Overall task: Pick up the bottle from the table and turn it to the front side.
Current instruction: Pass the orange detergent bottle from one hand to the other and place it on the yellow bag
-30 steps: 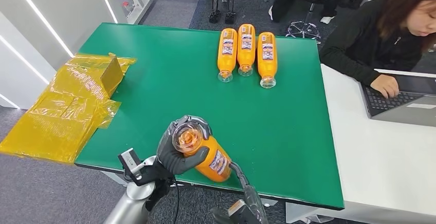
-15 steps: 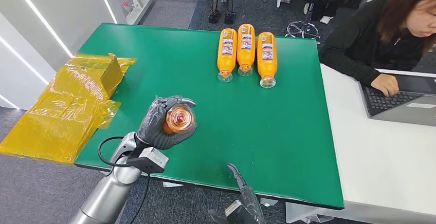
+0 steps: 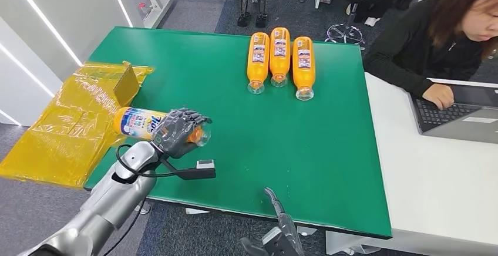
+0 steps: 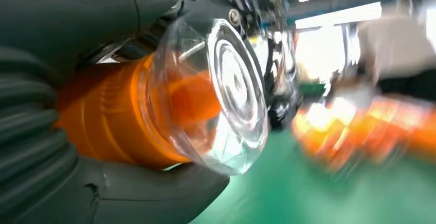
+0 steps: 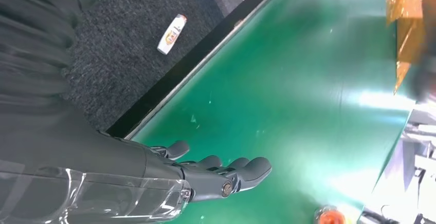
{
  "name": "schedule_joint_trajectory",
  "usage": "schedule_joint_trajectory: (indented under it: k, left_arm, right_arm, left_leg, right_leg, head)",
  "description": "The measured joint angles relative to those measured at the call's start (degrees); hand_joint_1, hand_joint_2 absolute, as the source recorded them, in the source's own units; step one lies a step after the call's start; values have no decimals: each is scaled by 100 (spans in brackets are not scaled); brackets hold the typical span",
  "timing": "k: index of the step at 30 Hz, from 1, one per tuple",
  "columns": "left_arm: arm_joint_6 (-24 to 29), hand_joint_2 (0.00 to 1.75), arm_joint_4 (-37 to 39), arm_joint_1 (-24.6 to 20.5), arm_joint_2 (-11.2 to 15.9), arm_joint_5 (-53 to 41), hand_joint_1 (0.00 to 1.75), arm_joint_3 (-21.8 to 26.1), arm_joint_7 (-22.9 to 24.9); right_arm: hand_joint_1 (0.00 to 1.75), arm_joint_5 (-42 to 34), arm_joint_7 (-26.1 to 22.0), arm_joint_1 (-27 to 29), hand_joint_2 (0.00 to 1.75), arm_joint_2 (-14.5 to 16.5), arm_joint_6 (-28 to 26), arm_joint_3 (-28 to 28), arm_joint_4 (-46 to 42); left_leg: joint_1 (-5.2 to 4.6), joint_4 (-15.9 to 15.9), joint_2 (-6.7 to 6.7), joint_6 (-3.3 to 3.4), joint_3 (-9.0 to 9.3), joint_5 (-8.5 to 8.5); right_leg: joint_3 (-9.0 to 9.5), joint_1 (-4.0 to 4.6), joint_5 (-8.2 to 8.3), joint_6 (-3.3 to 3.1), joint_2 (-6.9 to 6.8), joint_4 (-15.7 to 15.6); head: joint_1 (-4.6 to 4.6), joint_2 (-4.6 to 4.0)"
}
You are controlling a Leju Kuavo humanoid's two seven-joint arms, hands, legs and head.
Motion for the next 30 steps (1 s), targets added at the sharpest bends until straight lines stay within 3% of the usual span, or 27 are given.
schedule_joint_trajectory:
  k: [7, 15, 19, 30]
  left_arm:
    - [-377, 175, 1727, -505, 180, -862, 175, -677, 660]
    - [-611, 175, 2505, -846, 174, -836, 175, -830, 912]
    - [-638, 175, 2669, -901, 173, -835, 2, -837, 1048]
    - [-644, 175, 2818, -949, 170, -812, 0, -860, 1388]
  right_arm:
    - [0, -157, 11, -8, 175, -1, -29, 37, 21]
    - [0, -223, 58, -10, 175, -3, -65, 53, 26]
    - [0, -233, 87, -14, 175, -13, -79, 67, 25]
    - [0, -463, 75, -45, 175, -25, 36, 143, 62]
  left_leg:
    - [-1, 0, 8, 0, -4, -1]
    - [-1, -3, 10, -2, 16, -3]
    - [-1, -8, 10, -6, 35, -1]
    - [0, -32, 14, -32, 59, 16]
  right_leg:
    - [-5, 0, 1, -1, 7, 0]
    - [15, -1, 0, -1, 5, -1]
    - [29, -1, 1, -4, 5, 1]
    - [40, -1, 18, -33, 10, 5]
  head:
    - [0, 0]
    - [2, 0]
    - [1, 0]
    - [1, 0]
